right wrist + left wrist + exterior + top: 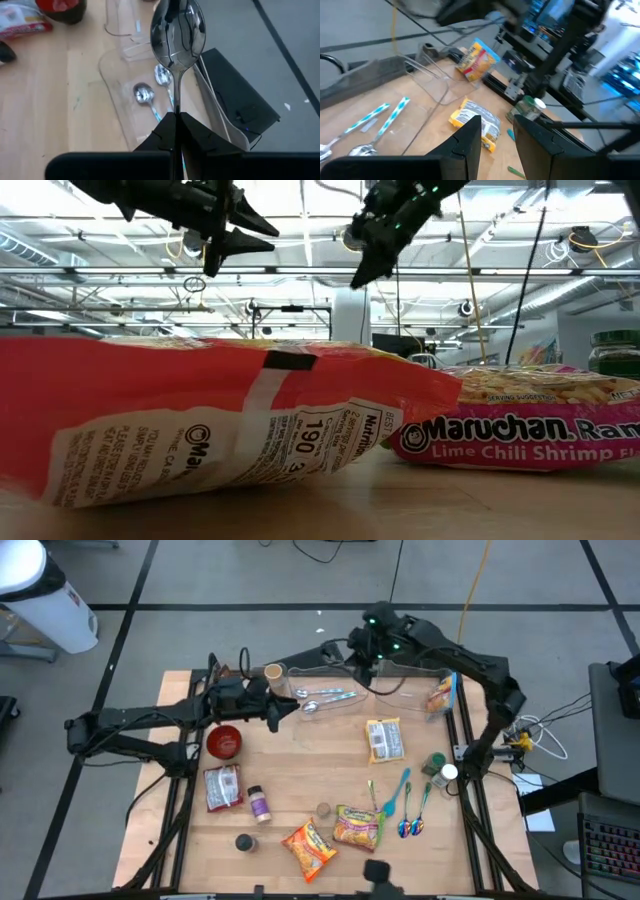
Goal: Pick & Place Food Item
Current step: Put the black spoon into the middle transparent bin
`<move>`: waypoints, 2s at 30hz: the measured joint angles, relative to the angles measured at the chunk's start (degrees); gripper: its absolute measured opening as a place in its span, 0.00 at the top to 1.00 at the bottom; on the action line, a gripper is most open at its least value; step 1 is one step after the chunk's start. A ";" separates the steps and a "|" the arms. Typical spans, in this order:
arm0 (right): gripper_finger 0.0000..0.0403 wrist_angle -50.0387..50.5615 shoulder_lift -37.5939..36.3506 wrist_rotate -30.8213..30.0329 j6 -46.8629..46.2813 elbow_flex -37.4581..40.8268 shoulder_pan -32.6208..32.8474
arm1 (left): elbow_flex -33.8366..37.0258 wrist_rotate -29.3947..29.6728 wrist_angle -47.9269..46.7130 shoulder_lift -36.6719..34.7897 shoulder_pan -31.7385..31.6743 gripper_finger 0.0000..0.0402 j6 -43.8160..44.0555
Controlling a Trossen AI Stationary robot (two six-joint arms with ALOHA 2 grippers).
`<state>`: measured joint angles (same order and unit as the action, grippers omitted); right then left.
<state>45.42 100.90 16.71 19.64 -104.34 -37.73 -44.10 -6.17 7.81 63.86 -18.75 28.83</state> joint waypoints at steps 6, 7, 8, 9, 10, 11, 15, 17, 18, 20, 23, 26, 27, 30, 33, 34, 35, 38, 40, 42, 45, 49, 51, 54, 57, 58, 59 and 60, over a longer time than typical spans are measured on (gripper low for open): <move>1.00 -0.32 7.84 -0.06 0.12 -4.89 0.99 | 0.00 -12.42 0.00 0.00 -4.35 0.70 -1.85; 1.00 -0.57 8.94 -0.06 -0.09 -5.48 1.10 | 0.00 -14.48 0.00 0.00 -5.07 0.70 -1.91; 1.00 -1.13 9.93 -0.06 -0.48 -5.85 1.14 | 0.00 -16.43 -0.02 0.00 -5.79 0.70 -1.89; 1.00 -1.74 10.82 -0.04 -0.84 -6.00 1.17 | 0.00 -18.30 -0.02 0.00 -6.46 0.70 -1.85; 1.00 -2.35 11.61 -0.01 -1.37 -6.03 1.22 | 0.00 -20.05 -0.04 0.00 -7.01 0.70 -1.74; 1.00 -2.99 12.32 -0.09 -1.95 -6.03 1.26 | 0.00 -21.76 -0.04 0.00 -7.51 0.70 -1.65; 1.00 -4.24 14.37 -0.12 -3.08 -6.04 1.43 | 0.00 -26.71 -0.24 0.00 -8.67 0.70 -1.53; 1.00 -4.64 15.44 -0.13 -3.10 -6.16 1.77 | 0.00 -27.34 -0.26 0.00 -8.88 0.70 -1.54; 1.00 -4.21 15.89 -0.09 -3.10 -6.16 1.87 | 0.00 -27.34 -0.26 0.00 -8.93 0.70 -1.57; 1.00 -3.97 17.00 -0.05 -3.10 -6.12 2.31 | 0.00 -27.30 -0.26 0.00 -8.93 0.70 -1.89; 1.00 -3.53 18.13 -0.16 -2.54 -6.12 2.70 | 0.00 -27.00 -0.28 0.00 -8.93 0.70 -3.27; 1.00 -4.11 19.46 -0.27 -1.82 -6.12 3.24 | 0.00 -26.85 -0.28 0.00 -9.08 0.70 -3.94; 1.00 -3.66 19.93 -0.29 -1.44 -6.10 3.28 | 0.00 -26.79 -0.28 0.00 -9.09 0.70 -4.22; 1.00 -3.78 21.25 -0.23 -0.20 -6.05 3.42 | 0.00 -25.65 -0.29 0.00 -9.08 0.70 -4.36; 1.00 -3.32 22.19 -0.25 1.09 -6.05 3.46 | 0.00 -24.27 -0.31 0.00 -9.13 0.70 -4.40; 1.00 -3.62 22.59 -0.26 1.32 -6.05 3.51 | 0.00 -23.86 -0.31 0.00 -9.13 0.70 -4.63; 1.00 -3.66 22.89 -0.27 1.49 -6.05 3.51 | 0.00 -23.73 -0.31 0.00 -9.13 0.70 -4.85; 1.00 -3.66 24.15 -0.39 1.79 -6.05 3.64 | 0.00 -23.13 -0.30 0.00 -9.09 0.70 -5.19; 1.00 -3.61 25.06 -0.35 2.16 -6.05 3.73 | 0.00 -22.17 -0.31 0.00 -9.13 0.70 -5.17; 1.00 -3.43 25.99 -0.35 2.10 -6.05 3.79 | 0.00 -21.79 -0.31 0.00 -9.15 0.70 -5.17; 1.00 -3.79 27.18 -0.84 1.82 -6.05 3.97 | 0.00 -21.77 -0.31 0.00 -9.15 0.70 -5.17; 1.00 -3.59 28.31 -3.74 1.71 -6.03 4.55 | 0.00 -21.75 -0.33 0.00 -9.19 0.70 -5.12; 1.00 -3.96 28.95 -4.36 1.71 -6.03 5.16 | 0.00 -21.75 -0.35 0.00 -9.17 0.70 -4.79; 1.00 -3.79 29.68 -4.73 2.02 -6.03 6.02 | 0.00 -21.76 -0.35 0.00 -9.17 0.70 -4.68; 1.00 -4.32 29.99 -4.77 2.21 -6.03 6.80 | 0.00 -21.77 -0.37 0.00 -9.17 0.70 -4.56; 1.00 -4.45 29.99 -4.79 2.25 -6.03 7.02 | 0.00 -21.77 -0.37 0.00 -9.17 0.70 -4.56; 1.00 -4.67 29.99 -4.81 2.27 -6.03 7.18 | 0.00 -21.77 -0.37 0.00 -9.17 0.70 -4.56; 1.00 -5.16 29.99 -4.84 2.27 -6.03 7.23 | 0.00 -21.77 -0.39 0.00 -9.17 0.70 -4.55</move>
<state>40.26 130.89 11.87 21.91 -110.37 -30.49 -44.10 -27.94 7.42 63.86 -27.92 24.28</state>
